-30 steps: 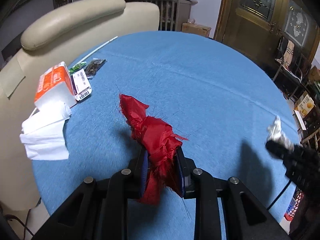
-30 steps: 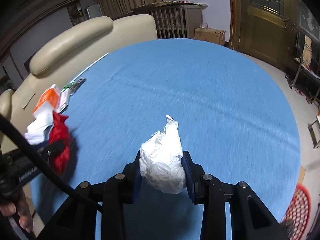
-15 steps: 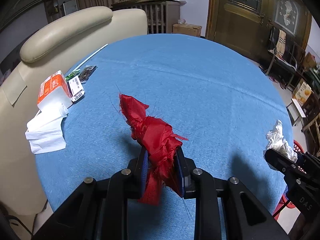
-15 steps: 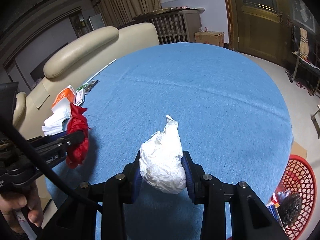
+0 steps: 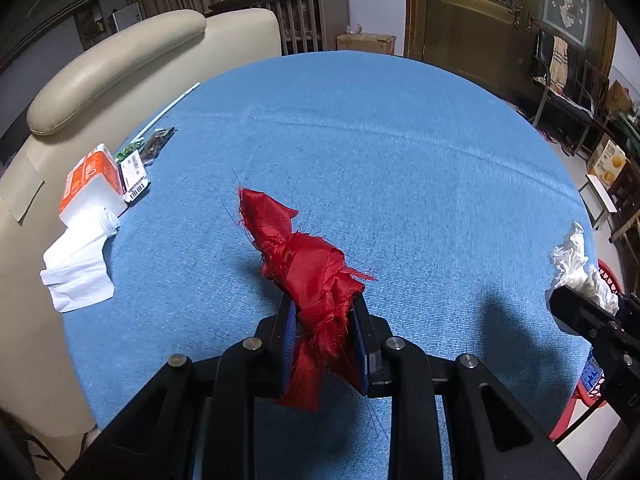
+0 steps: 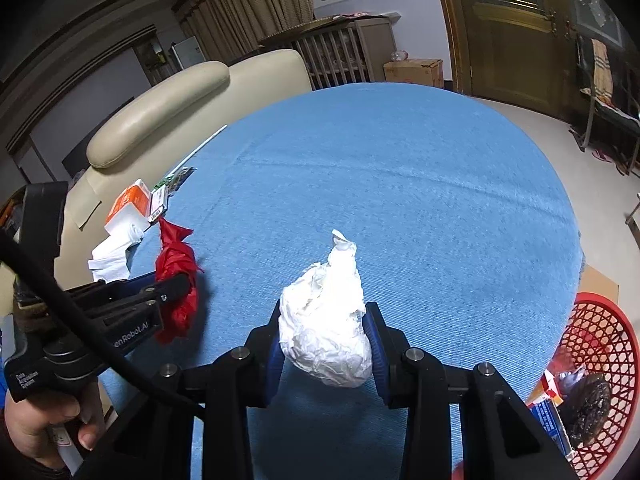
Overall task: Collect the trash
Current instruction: 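Lift and hold the red ribbon and tissue ball above the table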
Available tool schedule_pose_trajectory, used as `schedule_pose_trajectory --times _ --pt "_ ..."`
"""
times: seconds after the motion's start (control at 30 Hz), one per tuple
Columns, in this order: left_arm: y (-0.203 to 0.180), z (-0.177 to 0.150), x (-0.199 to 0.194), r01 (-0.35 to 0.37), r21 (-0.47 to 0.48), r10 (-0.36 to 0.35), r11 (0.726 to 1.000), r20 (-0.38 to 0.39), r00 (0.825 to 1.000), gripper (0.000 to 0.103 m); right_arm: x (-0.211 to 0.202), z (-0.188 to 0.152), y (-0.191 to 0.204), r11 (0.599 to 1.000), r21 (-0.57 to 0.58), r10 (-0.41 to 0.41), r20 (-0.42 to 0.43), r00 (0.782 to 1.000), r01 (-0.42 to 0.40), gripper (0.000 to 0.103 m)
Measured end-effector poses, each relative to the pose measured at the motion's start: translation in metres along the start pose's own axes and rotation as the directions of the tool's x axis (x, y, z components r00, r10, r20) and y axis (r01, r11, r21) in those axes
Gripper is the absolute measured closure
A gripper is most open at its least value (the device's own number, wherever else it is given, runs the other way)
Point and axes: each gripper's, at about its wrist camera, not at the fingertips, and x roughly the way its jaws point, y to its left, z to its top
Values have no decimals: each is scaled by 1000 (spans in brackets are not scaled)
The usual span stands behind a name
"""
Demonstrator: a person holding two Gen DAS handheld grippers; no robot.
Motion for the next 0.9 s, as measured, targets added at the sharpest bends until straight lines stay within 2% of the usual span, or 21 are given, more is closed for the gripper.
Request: schedule_pose_trajectory --times 0.57,0.9 --pt "-13 0 3 29 34 -29 999 6 1000 76 -9 -7 -16 997 73 -30 14 999 29 64" --pt "-36 0 -8 47 79 -49 996 26 998 76 -28 -13 -33 990 131 -66 45 997 59 64"
